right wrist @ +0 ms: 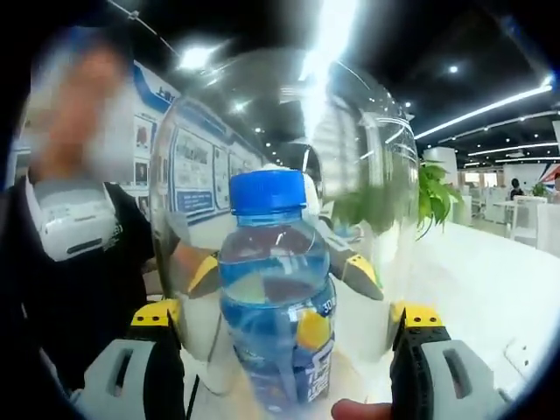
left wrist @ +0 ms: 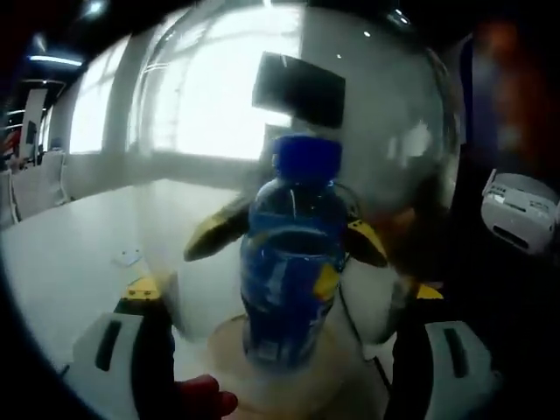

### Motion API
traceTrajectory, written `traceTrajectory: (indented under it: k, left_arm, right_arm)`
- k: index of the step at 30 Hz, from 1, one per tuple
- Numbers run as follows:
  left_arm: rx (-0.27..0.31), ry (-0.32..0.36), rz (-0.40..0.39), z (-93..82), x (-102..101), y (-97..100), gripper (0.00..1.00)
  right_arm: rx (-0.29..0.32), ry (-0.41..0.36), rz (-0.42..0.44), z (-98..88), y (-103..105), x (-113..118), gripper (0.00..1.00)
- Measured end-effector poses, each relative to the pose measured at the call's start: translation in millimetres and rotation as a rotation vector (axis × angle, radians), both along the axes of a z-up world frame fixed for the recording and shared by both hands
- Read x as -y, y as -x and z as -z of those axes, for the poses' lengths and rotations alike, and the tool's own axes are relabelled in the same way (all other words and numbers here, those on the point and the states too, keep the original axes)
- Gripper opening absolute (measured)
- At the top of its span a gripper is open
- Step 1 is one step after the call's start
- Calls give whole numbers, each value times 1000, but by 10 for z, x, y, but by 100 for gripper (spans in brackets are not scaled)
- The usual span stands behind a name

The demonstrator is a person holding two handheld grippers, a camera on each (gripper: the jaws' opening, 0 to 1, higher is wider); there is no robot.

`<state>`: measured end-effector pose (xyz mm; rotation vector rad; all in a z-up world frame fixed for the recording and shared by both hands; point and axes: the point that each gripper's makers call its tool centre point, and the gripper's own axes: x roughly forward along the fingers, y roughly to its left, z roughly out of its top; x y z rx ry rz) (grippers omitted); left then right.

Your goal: Open the cover put in the Mizone put the cover back on

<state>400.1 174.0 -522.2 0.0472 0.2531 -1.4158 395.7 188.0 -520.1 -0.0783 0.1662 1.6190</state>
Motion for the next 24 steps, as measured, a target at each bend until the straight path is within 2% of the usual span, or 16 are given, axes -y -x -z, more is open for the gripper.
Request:
traceTrajectory:
  k: [1,10,12,16,24]
  left_arm:
    - [-2,-17,1,34,1,-3,87]
    - [8,7,2,36,42,-29,87]
    - [41,-28,5,68,47,-44,87]
    - [47,-47,11,83,40,11,87]
    - [56,-11,16,73,26,32,87]
  right_arm:
    - [-4,-2,0,6,-1,4,91]
    - [3,-2,1,33,-8,8,91]
    - [42,29,0,78,-20,16,91]
    - [50,37,5,91,46,0,91]
    - [51,10,12,79,53,18,91]
